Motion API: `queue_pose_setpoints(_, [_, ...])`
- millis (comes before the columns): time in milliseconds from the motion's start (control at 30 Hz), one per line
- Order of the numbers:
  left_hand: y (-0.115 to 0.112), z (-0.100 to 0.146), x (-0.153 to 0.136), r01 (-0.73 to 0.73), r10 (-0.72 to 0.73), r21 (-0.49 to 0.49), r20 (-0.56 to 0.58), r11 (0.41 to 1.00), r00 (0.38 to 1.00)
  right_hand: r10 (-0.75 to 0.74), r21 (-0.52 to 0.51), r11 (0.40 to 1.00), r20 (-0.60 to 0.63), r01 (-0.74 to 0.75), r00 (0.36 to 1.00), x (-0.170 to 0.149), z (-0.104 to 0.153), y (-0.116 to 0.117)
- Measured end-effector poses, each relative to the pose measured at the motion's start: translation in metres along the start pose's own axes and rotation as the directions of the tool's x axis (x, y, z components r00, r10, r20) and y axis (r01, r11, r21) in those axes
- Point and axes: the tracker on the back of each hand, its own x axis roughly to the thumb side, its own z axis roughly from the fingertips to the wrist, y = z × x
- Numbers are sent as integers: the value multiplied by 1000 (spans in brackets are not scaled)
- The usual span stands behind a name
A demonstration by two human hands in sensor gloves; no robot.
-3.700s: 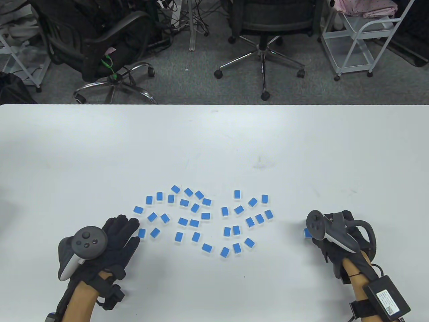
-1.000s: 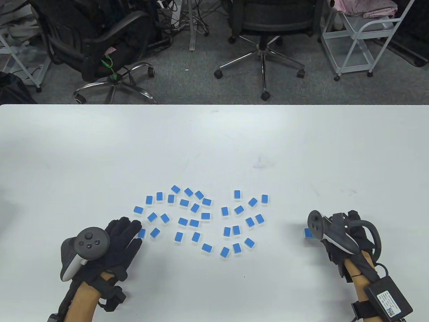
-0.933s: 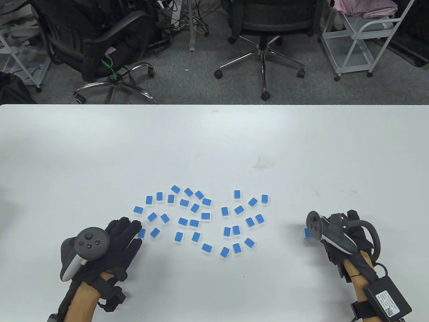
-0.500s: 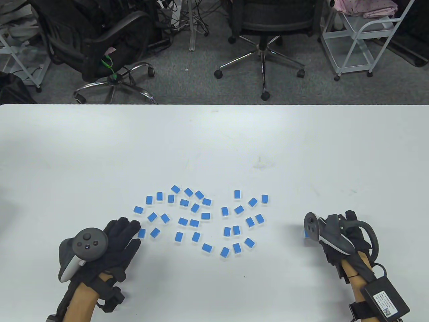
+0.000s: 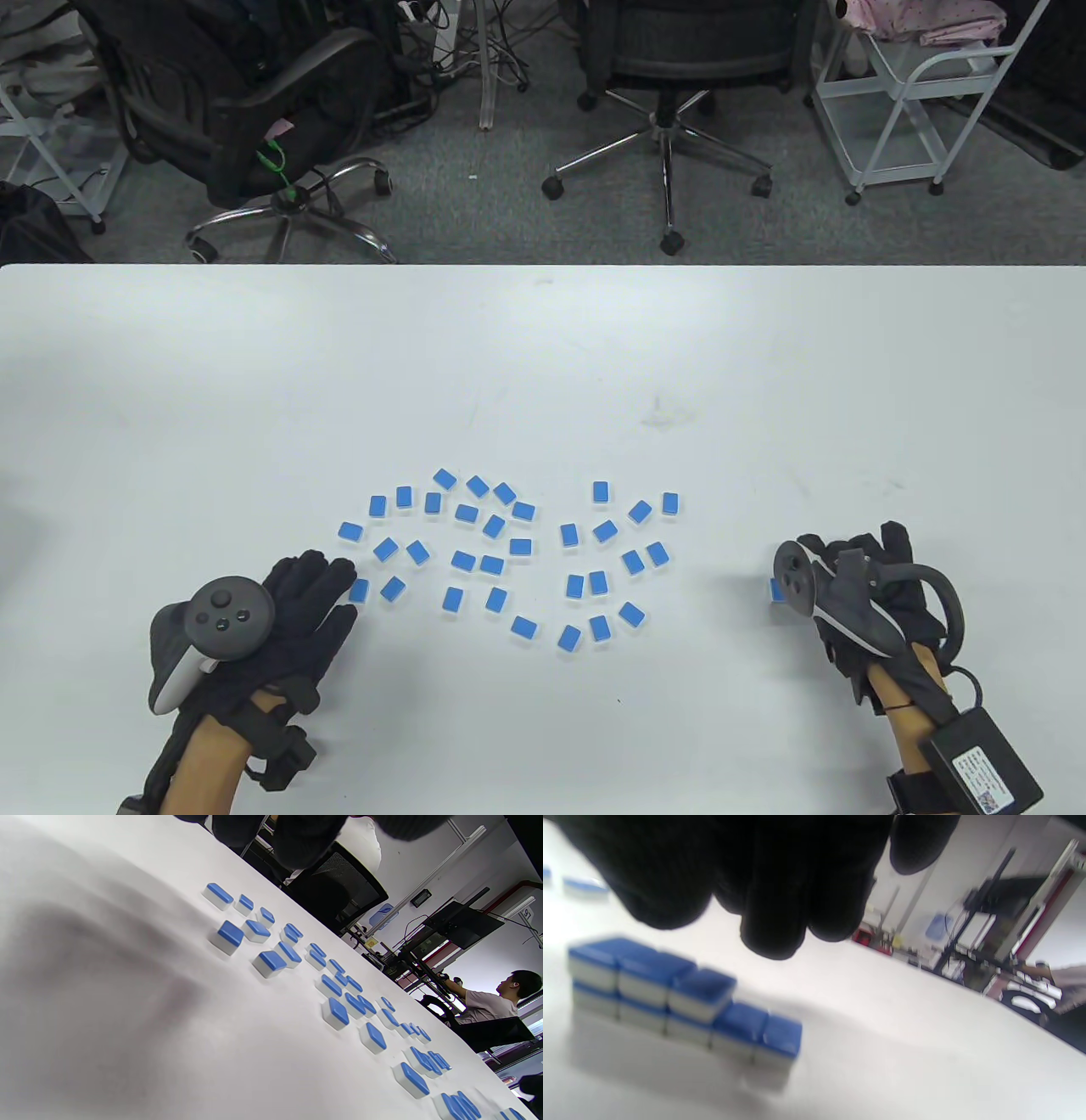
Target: Build mahjong tile wall
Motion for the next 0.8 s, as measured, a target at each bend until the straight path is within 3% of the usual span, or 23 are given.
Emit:
queue_pose_setpoints(100, [-1,0,1,2,-2,-3,2,1000,1000,-73,-77,994,118,83,990,19,12,-11])
queue_pose_setpoints(267, [1,5,-1,0,0,4,5,1000,1000,-109,-89,985,352,149,930,72,34,-19])
queue_pose_setpoints(367, [3,8,-4,-1,1,12,3,1000,1000,-77,-66,991,419,115,905,101,42,-16])
queue_pose_setpoints(567, [4,8,-3,3,-4,15,10,1000,1000,-28,-8,999,459,36,888,137,39,0])
queue_pose_setpoints(800, [3,5,3,13,-13,12,29,1000,999,-31,-18,999,461,44,887,155,29,-3])
